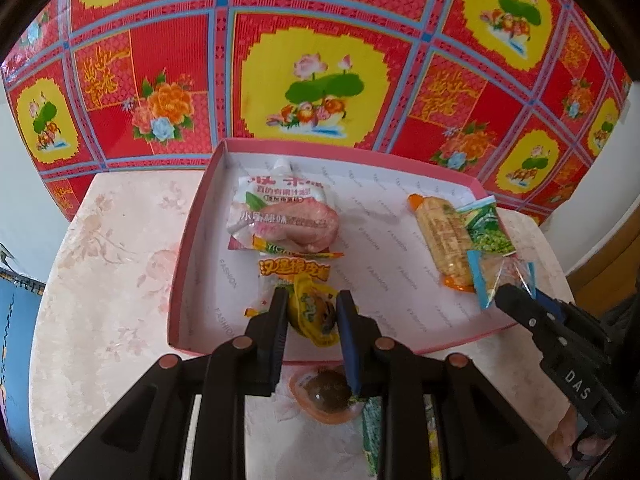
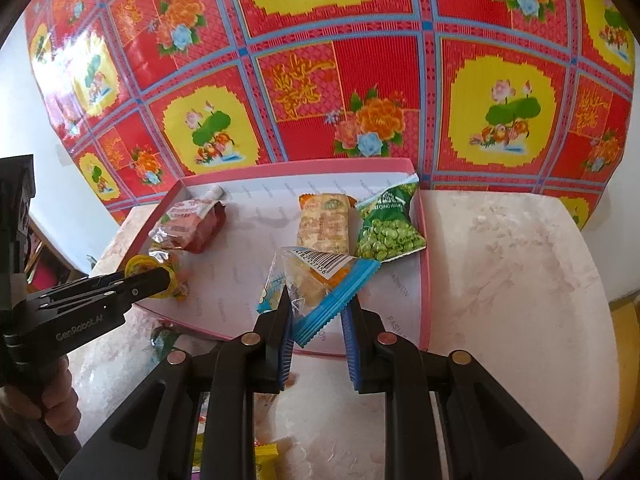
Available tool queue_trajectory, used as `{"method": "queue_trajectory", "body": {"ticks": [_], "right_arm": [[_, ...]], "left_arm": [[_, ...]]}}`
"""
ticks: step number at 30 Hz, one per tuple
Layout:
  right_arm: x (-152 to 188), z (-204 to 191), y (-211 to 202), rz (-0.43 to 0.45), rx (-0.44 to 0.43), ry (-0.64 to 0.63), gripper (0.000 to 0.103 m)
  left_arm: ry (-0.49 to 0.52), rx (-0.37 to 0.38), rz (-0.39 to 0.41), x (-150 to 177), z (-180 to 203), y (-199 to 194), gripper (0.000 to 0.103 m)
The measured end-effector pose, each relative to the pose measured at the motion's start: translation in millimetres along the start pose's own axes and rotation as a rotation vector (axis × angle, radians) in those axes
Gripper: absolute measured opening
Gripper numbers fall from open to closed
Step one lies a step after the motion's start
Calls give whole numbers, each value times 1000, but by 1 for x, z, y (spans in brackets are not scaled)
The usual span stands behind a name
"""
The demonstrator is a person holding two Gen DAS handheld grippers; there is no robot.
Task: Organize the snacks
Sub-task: 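Carry the jelly cup with the left gripper while the right carries the clear bag into the box, then open the left gripper releasing the jelly cup while the right releases the clear bag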
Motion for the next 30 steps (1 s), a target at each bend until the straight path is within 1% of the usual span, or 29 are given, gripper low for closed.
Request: {"method": "queue_trajectory", "body": {"ticks": [6, 18, 24, 27, 29, 30], "right_arm": [[2, 2, 7, -12, -5, 8, 23], [2, 3, 15, -23, -18, 13, 23], [3, 2, 16, -27, -19, 12, 23], [3, 2, 15, -25, -7, 6, 26], [4, 1, 13, -22, -7, 4, 34], [4, 1, 12, -20, -8, 4, 35]], "left_arm": [[-3, -7, -11, 0, -2, 9, 22], [-13, -20, -21, -3, -1, 24, 22], [-17, -19, -29, -4, 0, 25, 22], [-19, -18, -29, -3, 0, 22, 23], [-17, -18, -25, -2, 0, 20, 29], [-17, -21, -23, -2, 0, 19, 33]]}}
Point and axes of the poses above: each gripper's, at about its wrist camera, not at the fingertips, and y roughly the way its jaws point, z to its right, x to its underside, the point moved 4 cm from there along y, roughly the way its jaws point, and after that the axes turned 9 degrees about -y, right-handed, at the moved point
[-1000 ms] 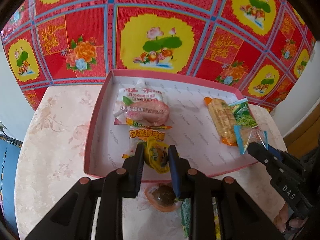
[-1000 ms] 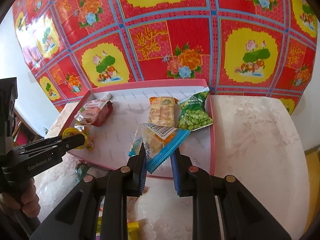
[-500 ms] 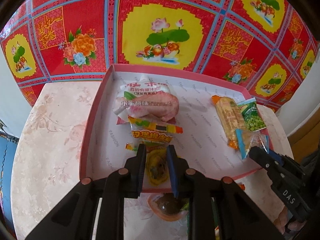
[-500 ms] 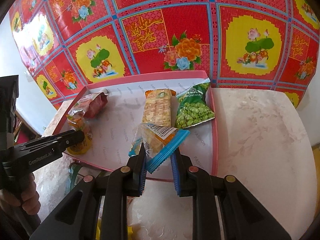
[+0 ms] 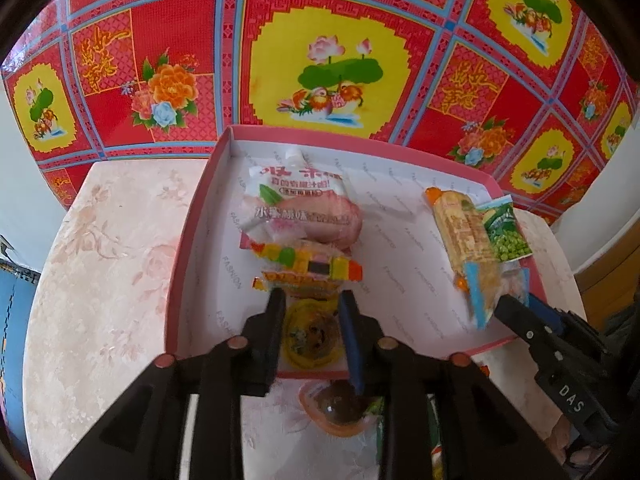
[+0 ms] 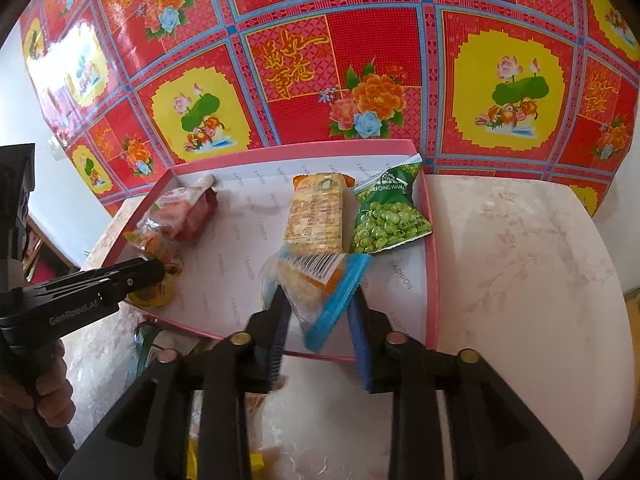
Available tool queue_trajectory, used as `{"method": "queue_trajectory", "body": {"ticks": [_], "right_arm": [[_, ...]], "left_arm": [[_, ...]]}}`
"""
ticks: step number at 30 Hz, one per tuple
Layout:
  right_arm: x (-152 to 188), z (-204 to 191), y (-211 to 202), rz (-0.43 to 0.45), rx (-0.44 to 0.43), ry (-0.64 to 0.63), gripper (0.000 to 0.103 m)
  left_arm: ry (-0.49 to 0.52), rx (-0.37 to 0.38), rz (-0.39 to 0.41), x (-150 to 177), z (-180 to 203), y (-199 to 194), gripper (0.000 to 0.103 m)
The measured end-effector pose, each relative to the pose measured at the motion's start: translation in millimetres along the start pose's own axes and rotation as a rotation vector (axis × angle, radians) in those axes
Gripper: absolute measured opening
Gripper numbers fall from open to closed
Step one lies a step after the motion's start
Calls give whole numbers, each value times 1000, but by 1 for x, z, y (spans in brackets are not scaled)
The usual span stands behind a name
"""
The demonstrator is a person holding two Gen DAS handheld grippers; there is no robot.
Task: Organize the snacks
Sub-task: 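Open the left gripper releasing the jelly cup while the right releases the clear bag, then withdraw both grippers to the pile and close the left on the green snack bag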
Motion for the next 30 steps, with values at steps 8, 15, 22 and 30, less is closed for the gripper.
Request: {"method": "queue_trajectory", "body": {"ticks": [8, 15, 22, 30], "right_arm": [[-1, -1, -14, 36, 2, 8, 40], [-2, -2, -31, 68, -1, 16, 40], [3, -5, -45, 85, -8, 19, 40], [13, -8, -61, 91, -6, 21, 40]], "left_arm": [[6, -6, 15, 2, 2, -16, 36], [24, 16, 31, 9, 2, -39, 37], [30, 26, 38, 17, 7, -51, 37], [31, 36, 25, 31, 8, -58, 37]]}}
Point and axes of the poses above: each gripper's, at about its wrist camera, not at the fingertips, and y roughly the way its jaws point, z to its right, x to its underside, the point moved 4 cm from there along y, roughly the way its jaws point, and after that the axes turned 9 degrees about -y, right-handed, at the moved point
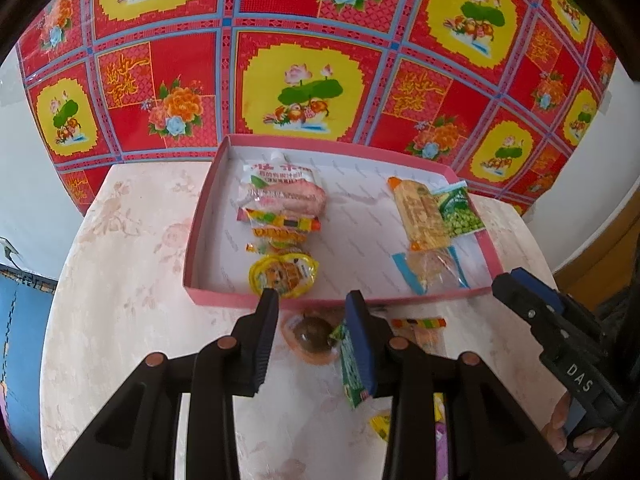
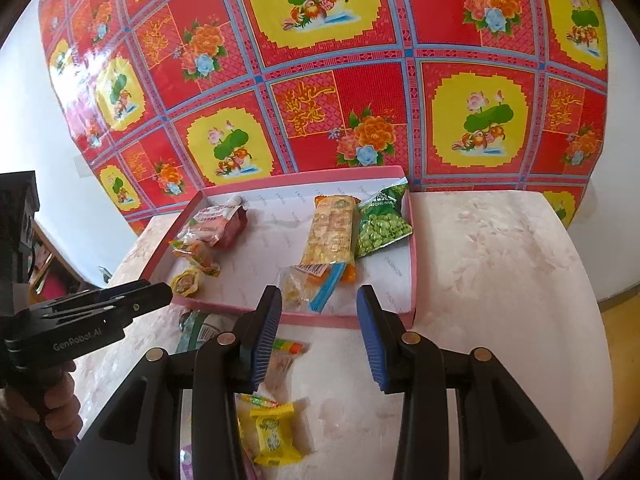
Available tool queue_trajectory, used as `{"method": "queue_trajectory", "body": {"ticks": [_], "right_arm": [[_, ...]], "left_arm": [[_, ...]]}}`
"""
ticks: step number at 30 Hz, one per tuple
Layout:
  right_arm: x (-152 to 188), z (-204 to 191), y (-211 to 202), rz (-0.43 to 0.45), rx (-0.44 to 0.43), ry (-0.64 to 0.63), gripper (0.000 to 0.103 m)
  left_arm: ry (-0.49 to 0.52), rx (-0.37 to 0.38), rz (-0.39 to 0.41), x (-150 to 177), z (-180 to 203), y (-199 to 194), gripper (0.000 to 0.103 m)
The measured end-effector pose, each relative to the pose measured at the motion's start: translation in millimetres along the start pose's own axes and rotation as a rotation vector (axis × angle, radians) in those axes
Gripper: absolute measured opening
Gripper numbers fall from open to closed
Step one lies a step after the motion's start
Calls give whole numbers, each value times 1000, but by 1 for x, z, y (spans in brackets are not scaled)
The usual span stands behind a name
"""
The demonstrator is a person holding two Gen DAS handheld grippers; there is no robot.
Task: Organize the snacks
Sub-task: 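Withdraw both grippers to the pile and close the left on the green snack bag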
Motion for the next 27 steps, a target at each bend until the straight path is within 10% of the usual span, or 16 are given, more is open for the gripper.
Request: {"method": "queue_trajectory", "body": {"ticks": [27], "right_arm": [[28, -1, -15, -28, -18, 23, 40]], "left_arm": [[54, 50, -80, 41, 35, -2, 37]]}}
Point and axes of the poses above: each gripper's, at about its wrist camera, not at the fingertips, and y roughly the way its jaws point, z to its right, x to its underside, the point moved 4 cm from there along y, roughly the way its jaws point, and after that the axes turned 9 degrees about -y, right-handed, at the moved point
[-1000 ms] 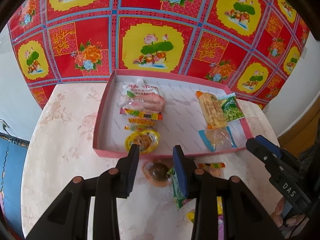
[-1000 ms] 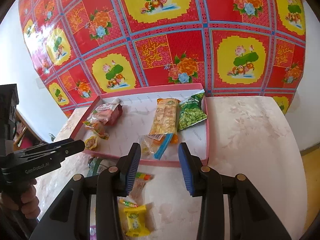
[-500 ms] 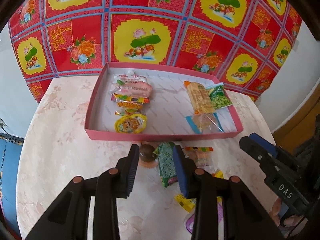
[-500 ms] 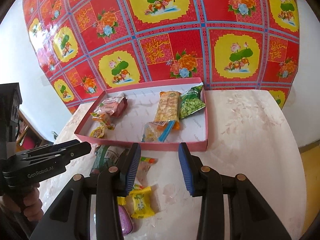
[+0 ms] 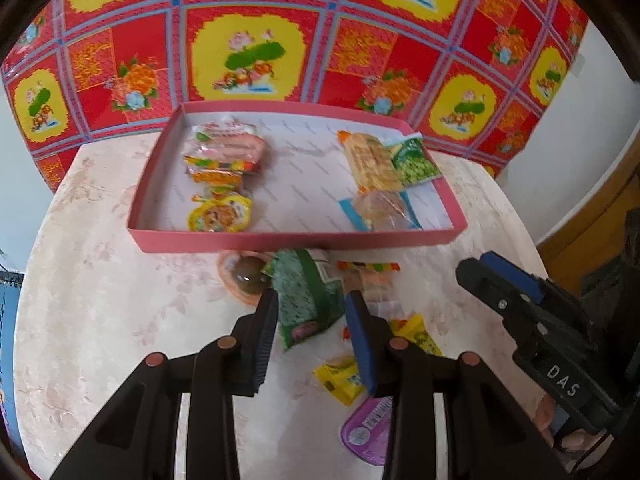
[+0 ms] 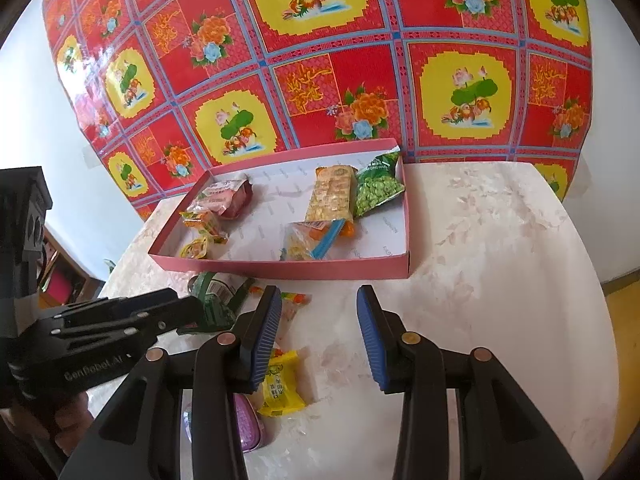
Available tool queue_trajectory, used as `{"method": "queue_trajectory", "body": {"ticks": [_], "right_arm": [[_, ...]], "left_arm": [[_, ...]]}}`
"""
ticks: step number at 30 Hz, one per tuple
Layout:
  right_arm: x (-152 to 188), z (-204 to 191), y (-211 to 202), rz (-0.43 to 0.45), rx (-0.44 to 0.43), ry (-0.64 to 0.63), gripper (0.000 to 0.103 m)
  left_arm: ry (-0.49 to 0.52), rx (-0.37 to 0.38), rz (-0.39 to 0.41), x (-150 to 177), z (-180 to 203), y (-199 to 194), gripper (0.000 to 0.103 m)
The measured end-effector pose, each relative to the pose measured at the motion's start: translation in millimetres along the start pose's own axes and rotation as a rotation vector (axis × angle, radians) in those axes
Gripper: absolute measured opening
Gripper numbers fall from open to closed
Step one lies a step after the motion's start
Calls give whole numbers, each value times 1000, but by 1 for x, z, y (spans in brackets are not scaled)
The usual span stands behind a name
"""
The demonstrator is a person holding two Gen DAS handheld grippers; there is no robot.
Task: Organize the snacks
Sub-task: 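Withdraw both grippers to the pile and close the left on the green snack bag, then lift the green snack bag with the left gripper while the right grasps the rainbow-candy clear bag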
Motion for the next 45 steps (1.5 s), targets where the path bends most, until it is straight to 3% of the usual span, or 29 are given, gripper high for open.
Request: {"method": "queue_trajectory", "body": {"ticks": [8, 22, 37, 40, 42, 45], "right_arm": [[5, 5, 2, -7, -10, 18, 40], [12, 15, 6, -16, -23, 50, 40], [12, 14, 5, -16, -23, 49, 40], [12, 13, 6, -18, -22, 47, 40], [12, 12, 5, -20, -20, 45, 40], [10, 10, 5, -19, -15, 38, 40]], "left_arm": [[19, -66, 2, 2, 8, 15, 37], [90, -160, 45, 4, 21, 31, 51], [110, -171, 69, 7, 21, 29, 53], [107, -168, 58, 5, 19, 34, 58], [96, -165, 19, 6, 15, 42, 58], [75, -158, 28, 5, 12, 40, 54]]}}
Point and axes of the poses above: each gripper's, at about its wrist camera, not at the fingertips, and y roughly the way its jaws point, z to its right, x to its underside, the point moved 4 cm from there along y, roughly the way its jaws point, and after that the axes turned 9 degrees about -y, right-handed, at the moved point
